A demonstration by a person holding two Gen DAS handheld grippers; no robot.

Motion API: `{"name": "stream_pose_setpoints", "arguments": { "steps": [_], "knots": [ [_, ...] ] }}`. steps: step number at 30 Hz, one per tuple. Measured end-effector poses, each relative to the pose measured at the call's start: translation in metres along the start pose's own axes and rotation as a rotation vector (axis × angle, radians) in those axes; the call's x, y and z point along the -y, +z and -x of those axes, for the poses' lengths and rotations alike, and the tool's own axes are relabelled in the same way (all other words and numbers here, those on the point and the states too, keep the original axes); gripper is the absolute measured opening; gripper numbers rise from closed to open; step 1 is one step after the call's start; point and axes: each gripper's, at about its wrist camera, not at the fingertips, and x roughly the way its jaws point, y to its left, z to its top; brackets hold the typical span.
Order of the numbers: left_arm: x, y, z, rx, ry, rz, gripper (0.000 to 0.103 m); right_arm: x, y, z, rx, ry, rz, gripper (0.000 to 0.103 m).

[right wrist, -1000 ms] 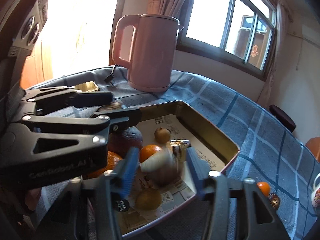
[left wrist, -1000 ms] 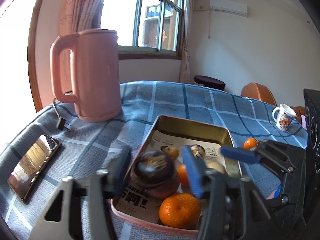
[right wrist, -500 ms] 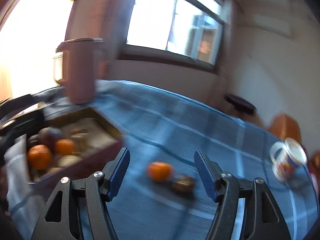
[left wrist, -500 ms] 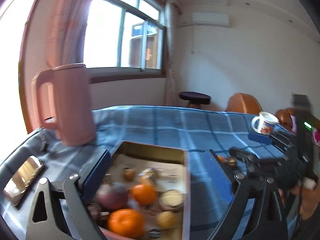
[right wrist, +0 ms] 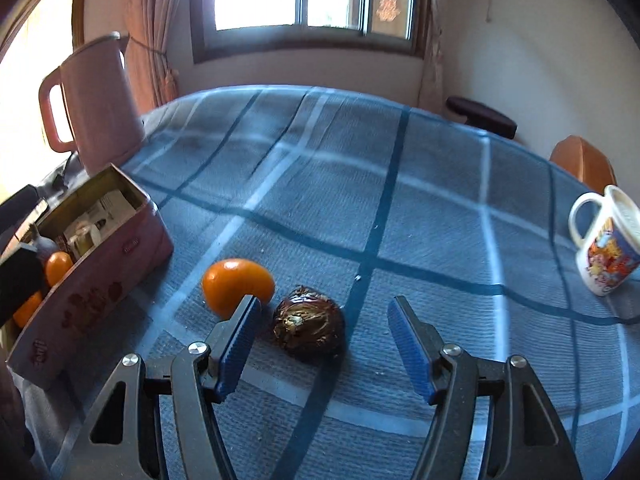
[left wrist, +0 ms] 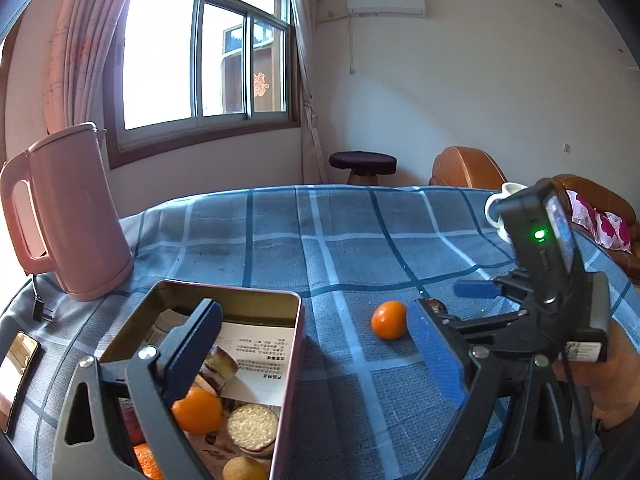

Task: Organize fruits
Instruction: 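Move both grippers back to the last orange and chestnut, then grasp the dark chestnut with the right gripper while the left grasps the orange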

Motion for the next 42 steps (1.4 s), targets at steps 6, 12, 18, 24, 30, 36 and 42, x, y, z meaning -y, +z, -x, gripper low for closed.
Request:
{"name": "stream_pose_setpoints", "arguments": {
  "steps": [6,12,18,24,30,36,42],
  "knots": [
    [0.012,0.003,-0.01,-0.026,0.0,-0.027,0.096,0.0,-0.004,-0.003,-0.027,0.045,-0.003,0.041],
    [0.035,0.002,-0.033,-0.095,-0.036,-0.059,0.092,0.023,-0.012,0.018,0.048,-0.056,-0.042,0.041],
    [0.059,0.004,-0.064,-0.185,-0.074,-0.094,0.076,0.054,-0.019,0.032,0.095,-0.045,-0.138,0.041],
    [0.072,0.0,-0.1,-0.302,-0.076,-0.132,0.06,0.055,-0.02,0.037,0.122,-0.048,-0.135,0.041],
    [0.074,-0.003,-0.119,-0.372,-0.1,-0.124,0.048,0.051,-0.02,0.038,0.128,-0.055,-0.113,0.042],
    [0.068,-0.006,-0.126,-0.408,-0.146,-0.077,0.038,0.051,-0.02,0.04,0.138,-0.058,-0.113,0.042],
    [0.069,-0.004,-0.117,-0.386,-0.179,-0.06,0.037,0.05,-0.02,0.044,0.16,-0.064,-0.108,0.041]
  ]
}}
